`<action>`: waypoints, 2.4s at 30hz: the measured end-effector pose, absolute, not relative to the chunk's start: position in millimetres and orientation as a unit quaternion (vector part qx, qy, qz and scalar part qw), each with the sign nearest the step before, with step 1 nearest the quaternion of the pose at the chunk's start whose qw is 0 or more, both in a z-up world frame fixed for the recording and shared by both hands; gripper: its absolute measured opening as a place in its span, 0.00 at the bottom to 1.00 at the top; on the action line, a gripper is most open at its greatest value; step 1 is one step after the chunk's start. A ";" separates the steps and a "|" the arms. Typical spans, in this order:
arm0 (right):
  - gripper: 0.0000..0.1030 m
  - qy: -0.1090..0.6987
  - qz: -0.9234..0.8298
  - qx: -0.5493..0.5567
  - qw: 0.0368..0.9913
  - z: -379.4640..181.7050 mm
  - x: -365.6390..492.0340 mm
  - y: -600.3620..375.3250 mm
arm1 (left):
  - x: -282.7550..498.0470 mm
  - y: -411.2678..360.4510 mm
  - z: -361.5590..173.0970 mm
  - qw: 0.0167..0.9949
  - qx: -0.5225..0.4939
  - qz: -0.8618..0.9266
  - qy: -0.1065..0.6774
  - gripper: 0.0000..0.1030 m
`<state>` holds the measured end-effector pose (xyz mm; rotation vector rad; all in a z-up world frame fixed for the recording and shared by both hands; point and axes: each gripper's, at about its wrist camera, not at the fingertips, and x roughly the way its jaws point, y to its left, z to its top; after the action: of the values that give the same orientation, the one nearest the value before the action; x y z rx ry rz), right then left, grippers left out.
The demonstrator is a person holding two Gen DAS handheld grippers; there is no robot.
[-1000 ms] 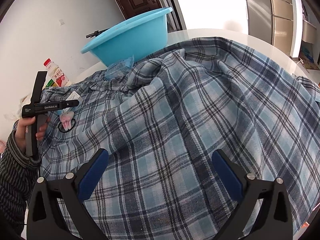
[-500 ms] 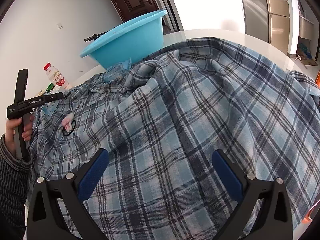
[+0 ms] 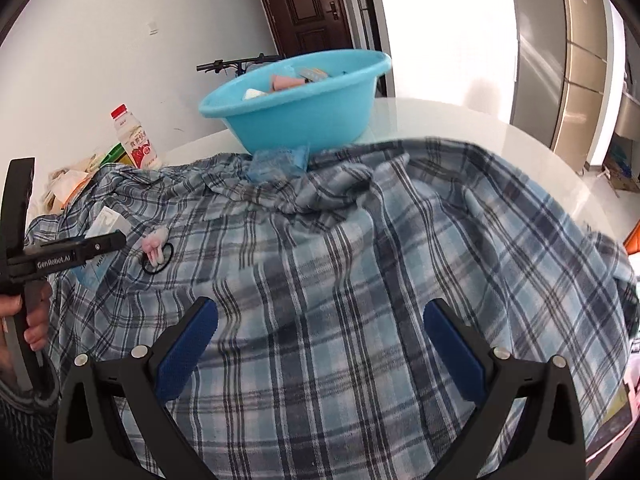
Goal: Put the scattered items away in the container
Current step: 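Grasp the blue wrapped soap pack with the right gripper while the left gripper holds the RAISON box, then lift the RAISON box and soap pack and carry both toward the basin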
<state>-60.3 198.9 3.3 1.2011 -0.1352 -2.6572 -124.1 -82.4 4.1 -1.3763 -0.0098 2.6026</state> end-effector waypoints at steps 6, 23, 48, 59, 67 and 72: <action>0.99 -0.017 -0.914 0.391 0.112 26.9 -96.0 169.4 | -143.2 -60.1 6.0 0.107 -0.459 0.882 0.009 0.60; 0.99 0.064 -0.920 0.386 0.013 -18.5 -212.4 71.9 | -173.4 -82.8 -25.4 0.081 -0.478 0.874 -0.013 0.60; 0.72 0.034 -0.901 0.430 0.033 -42.5 -221.1 82.1 | -167.8 -78.5 -31.4 0.121 -0.492 0.862 -0.023 0.60; 0.72 0.040 -0.907 0.413 0.076 -15.2 -160.8 92.1 | -146.9 -65.9 -15.5 0.126 -0.486 0.865 -0.019 0.60; 0.73 0.035 -0.905 0.412 0.101 -11.9 -106.1 118.2 | -114.6 -45.2 -7.4 0.122 -0.470 0.874 -0.002 0.60; 0.73 0.046 -0.909 0.402 0.101 -5.0 -78.9 131.7 | -98.5 -29.3 -6.1 0.138 -0.472 0.871 -0.010 0.60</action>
<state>-78.9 131.7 -5.0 1.1878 0.1360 -2.6850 -98.5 -29.3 -6.1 -1.3636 -0.0288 2.5184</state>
